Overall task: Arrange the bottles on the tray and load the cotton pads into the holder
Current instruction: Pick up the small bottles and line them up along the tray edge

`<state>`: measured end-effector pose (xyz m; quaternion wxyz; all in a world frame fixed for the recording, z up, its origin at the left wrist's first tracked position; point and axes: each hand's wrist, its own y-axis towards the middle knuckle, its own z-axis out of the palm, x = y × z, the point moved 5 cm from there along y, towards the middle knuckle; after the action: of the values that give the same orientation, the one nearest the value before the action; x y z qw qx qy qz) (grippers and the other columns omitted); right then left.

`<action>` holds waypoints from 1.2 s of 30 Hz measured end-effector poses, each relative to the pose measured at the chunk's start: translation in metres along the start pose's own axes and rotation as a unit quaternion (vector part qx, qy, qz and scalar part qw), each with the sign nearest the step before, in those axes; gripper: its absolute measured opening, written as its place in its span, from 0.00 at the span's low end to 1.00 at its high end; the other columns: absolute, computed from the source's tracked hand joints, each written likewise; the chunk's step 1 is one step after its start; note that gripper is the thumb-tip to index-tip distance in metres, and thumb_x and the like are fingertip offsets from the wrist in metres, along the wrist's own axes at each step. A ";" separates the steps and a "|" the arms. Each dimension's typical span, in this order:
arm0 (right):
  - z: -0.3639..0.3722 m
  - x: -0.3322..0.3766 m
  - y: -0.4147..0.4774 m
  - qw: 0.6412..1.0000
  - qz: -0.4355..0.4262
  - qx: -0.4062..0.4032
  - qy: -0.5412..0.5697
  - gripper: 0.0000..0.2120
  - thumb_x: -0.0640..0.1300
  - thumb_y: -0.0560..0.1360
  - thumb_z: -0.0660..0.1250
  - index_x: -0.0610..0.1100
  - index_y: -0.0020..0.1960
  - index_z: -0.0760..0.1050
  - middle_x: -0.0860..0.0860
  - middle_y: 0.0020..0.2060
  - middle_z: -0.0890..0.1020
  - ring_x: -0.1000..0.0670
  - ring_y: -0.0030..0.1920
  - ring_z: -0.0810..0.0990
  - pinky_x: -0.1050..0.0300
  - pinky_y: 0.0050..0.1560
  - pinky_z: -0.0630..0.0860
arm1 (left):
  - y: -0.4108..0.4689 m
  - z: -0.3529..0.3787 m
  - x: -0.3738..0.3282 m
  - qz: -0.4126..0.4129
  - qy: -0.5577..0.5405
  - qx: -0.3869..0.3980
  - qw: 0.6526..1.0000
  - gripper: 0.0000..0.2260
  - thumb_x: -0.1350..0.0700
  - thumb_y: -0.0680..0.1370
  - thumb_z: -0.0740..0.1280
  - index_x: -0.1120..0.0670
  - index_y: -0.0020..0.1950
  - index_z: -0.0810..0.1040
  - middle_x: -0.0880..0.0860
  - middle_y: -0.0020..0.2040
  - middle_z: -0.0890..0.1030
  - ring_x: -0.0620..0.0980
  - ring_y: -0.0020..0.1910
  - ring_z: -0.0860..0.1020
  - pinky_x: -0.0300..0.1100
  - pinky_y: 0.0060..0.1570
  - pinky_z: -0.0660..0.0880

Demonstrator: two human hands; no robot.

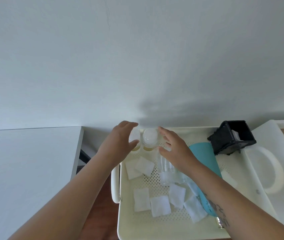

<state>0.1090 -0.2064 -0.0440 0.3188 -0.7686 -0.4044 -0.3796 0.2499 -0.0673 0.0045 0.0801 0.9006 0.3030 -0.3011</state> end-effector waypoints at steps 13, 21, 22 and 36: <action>-0.019 -0.039 -0.091 0.985 0.024 -0.085 -0.150 0.18 0.42 0.79 0.61 0.49 0.68 0.70 0.61 0.62 0.70 0.59 0.64 0.69 0.72 0.61 0.61 | -0.057 0.076 -0.062 -0.008 -0.078 -0.025 0.997 0.20 0.52 0.74 0.72 0.48 0.65 0.73 0.45 0.62 0.75 0.41 0.52 0.75 0.34 0.50 0.69; -0.002 -0.050 -0.112 0.958 0.032 -0.074 -0.274 0.19 0.43 0.81 0.60 0.44 0.71 0.68 0.49 0.73 0.64 0.51 0.74 0.61 0.60 0.69 0.66 | -0.090 0.140 -0.053 -0.141 -0.141 -0.007 0.980 0.27 0.50 0.73 0.73 0.49 0.69 0.67 0.46 0.66 0.68 0.43 0.51 0.74 0.30 0.46 0.69; -0.001 -0.050 -0.112 0.956 0.034 -0.075 -0.282 0.19 0.43 0.80 0.61 0.44 0.70 0.69 0.48 0.73 0.64 0.50 0.74 0.62 0.58 0.69 0.67 | -0.091 0.144 -0.053 -0.163 -0.153 -0.015 0.975 0.28 0.50 0.73 0.73 0.50 0.69 0.66 0.47 0.65 0.68 0.45 0.51 0.75 0.32 0.47 0.70; 0.000 -0.061 -0.108 0.911 0.032 -0.047 -0.410 0.22 0.38 0.63 0.80 0.46 0.55 0.79 0.41 0.65 0.73 0.42 0.63 0.76 0.57 0.39 0.81 | -0.094 0.169 -0.046 -0.310 -0.279 -0.039 0.908 0.30 0.49 0.71 0.75 0.51 0.69 0.67 0.43 0.48 0.76 0.37 0.41 0.79 0.28 0.35 0.71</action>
<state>-0.0080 -0.1785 -0.0751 0.1009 -0.8831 -0.4564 -0.0396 0.0812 -0.0697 -0.1009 0.0995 0.6367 0.5435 -0.5380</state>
